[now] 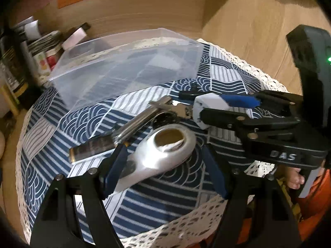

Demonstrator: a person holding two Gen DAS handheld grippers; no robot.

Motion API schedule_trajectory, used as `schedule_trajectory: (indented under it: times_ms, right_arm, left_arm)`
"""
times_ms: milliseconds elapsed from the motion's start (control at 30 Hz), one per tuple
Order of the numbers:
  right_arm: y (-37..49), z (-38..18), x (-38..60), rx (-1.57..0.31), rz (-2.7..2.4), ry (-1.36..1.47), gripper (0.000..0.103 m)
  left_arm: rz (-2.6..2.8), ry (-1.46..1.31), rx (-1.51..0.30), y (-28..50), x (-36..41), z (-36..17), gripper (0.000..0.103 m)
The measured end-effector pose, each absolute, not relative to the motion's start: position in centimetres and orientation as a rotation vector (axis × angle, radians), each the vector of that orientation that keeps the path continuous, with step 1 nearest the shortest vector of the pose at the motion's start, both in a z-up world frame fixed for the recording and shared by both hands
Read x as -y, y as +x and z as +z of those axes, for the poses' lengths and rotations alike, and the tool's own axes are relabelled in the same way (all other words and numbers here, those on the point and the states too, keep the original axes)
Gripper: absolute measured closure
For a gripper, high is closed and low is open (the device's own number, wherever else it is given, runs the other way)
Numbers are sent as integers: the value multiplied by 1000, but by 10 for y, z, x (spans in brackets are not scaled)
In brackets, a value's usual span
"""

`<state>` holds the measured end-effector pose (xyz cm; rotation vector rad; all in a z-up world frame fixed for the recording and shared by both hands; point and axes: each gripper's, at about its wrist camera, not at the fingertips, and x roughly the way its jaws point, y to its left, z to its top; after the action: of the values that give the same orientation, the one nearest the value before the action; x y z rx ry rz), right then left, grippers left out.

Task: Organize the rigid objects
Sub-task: 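Grasp the white handheld device with the left tool while the right grasps the white plug adapter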

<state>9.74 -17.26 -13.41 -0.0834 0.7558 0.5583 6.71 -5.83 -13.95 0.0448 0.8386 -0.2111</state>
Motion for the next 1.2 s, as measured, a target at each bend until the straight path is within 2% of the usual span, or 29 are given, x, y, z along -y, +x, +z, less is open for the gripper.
schedule_trajectory:
  times_ms: [167, 200, 233, 300, 633, 933, 1200]
  right_arm:
    - [93, -127, 196, -725, 499, -62, 55]
    - [93, -127, 199, -723, 495, -55, 55]
    - [93, -126, 204, -721, 488, -48, 55]
    - [91, -125, 207, -716, 481, -40, 55]
    - [89, -118, 209, -676, 492, -17, 55]
    - [91, -96, 201, -611, 495, -15, 55]
    - [106, -66, 192, -536, 493, -33, 55]
  left_arm:
    - [-149, 89, -842, 78, 74, -149, 30]
    - [-139, 99, -836, 79, 76, -151, 32]
    - [-130, 114, -829, 79, 79, -155, 40]
    - [-125, 128, -819, 78, 81, -157, 44]
    - [-138, 9, -824, 78, 57, -141, 44]
    - [-96, -7, -669, 68, 38, -88, 44]
    - [-97, -10, -593, 90, 23, -46, 44]
